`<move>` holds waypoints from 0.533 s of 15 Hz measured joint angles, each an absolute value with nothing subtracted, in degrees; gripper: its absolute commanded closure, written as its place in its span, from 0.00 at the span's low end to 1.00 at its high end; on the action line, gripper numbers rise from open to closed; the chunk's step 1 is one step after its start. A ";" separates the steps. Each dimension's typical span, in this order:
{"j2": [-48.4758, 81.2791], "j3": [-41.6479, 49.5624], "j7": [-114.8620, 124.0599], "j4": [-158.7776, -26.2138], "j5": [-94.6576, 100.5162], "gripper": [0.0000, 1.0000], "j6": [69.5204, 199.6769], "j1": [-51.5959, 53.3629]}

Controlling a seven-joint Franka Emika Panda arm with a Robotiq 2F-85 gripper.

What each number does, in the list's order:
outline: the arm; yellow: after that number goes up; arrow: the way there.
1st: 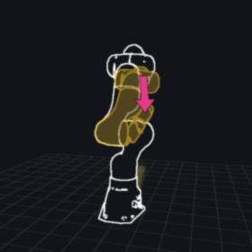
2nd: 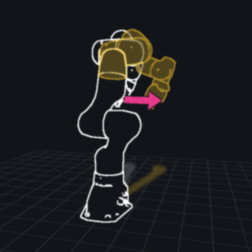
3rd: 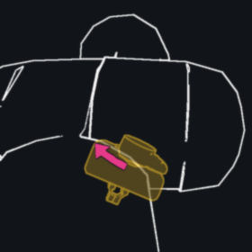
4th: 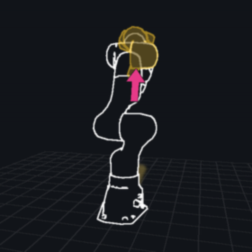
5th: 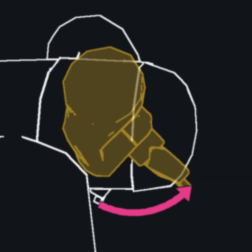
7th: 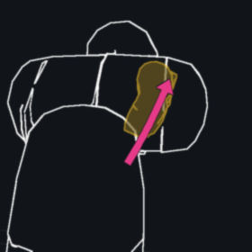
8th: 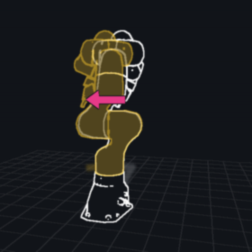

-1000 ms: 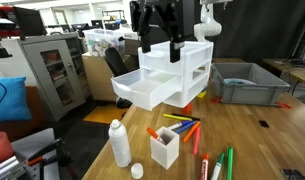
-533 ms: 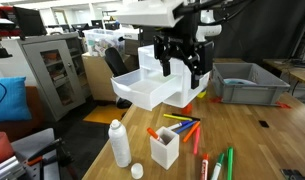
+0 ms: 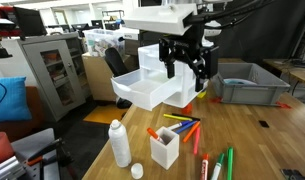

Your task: Put the green pen inside the white box

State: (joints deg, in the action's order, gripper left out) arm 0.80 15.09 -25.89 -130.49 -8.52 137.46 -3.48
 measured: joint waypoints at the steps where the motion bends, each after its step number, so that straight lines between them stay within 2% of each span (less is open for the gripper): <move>1: 0.80 15.09 -25.89 -130.49 -8.52 0.00 137.46 -3.48; 5: 2.49 14.34 -25.72 -130.03 -16.26 0.00 137.21 -4.90; 8: 8.38 14.21 -21.57 -126.98 -21.13 0.00 137.80 -7.14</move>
